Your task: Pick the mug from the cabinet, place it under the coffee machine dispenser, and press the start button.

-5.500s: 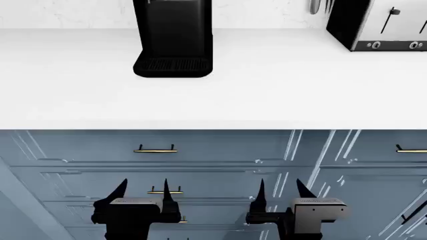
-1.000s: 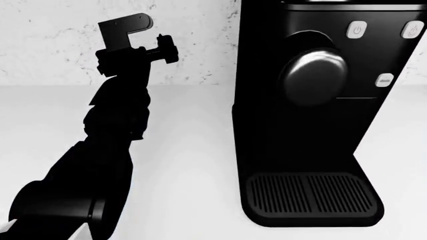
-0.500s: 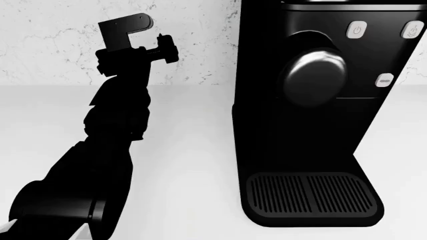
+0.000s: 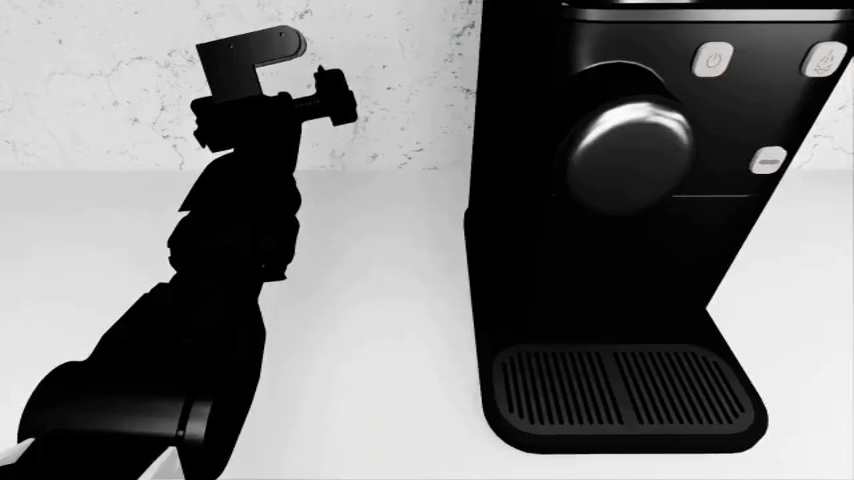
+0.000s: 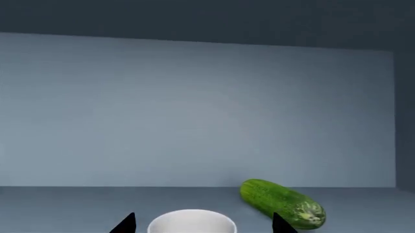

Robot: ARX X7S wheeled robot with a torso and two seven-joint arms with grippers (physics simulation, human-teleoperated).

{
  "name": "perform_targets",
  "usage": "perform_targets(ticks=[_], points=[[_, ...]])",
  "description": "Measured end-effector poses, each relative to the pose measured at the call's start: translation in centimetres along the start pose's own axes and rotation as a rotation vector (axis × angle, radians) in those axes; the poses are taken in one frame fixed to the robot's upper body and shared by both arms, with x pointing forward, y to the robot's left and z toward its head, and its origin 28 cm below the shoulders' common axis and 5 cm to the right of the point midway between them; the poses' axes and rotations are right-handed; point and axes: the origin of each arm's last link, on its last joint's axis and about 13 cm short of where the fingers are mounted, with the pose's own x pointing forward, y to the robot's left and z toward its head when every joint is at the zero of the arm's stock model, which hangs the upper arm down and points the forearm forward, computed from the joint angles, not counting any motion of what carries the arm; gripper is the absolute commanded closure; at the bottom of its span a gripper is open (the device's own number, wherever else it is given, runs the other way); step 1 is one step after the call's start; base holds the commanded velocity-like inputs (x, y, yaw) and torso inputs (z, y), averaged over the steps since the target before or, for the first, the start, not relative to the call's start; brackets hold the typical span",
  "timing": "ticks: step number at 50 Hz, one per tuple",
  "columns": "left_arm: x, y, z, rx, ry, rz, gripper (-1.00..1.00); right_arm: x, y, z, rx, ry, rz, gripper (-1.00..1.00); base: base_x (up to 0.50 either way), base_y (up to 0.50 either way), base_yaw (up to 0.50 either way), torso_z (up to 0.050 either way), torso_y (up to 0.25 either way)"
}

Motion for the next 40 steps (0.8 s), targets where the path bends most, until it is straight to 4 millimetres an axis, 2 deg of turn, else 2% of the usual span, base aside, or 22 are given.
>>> perform_targets(ticks=[11, 12, 40], points=[[0.00, -0.02, 0.01, 0.000, -0.001, -0.002, -1.00, 0.06, -0.02, -0.12, 0.028, -0.008, -0.002, -1.00, 0.00, 0.00, 0.00, 0.000, 0.000], [0.00, -0.01, 0.00, 0.000, -0.001, -0.002, -1.00, 0.06, 0.00, -0.14, 0.030, -0.010, -0.004, 1.00, 0.00, 0.00, 0.00, 0.000, 0.000], [0.00, -0.02, 0.01, 0.002, -0.004, -0.001, -1.00, 0.01, 0.16, -0.58, 0.028, -0.051, -0.021, 1.00, 0.00, 0.00, 0.00, 0.000, 0.000]])
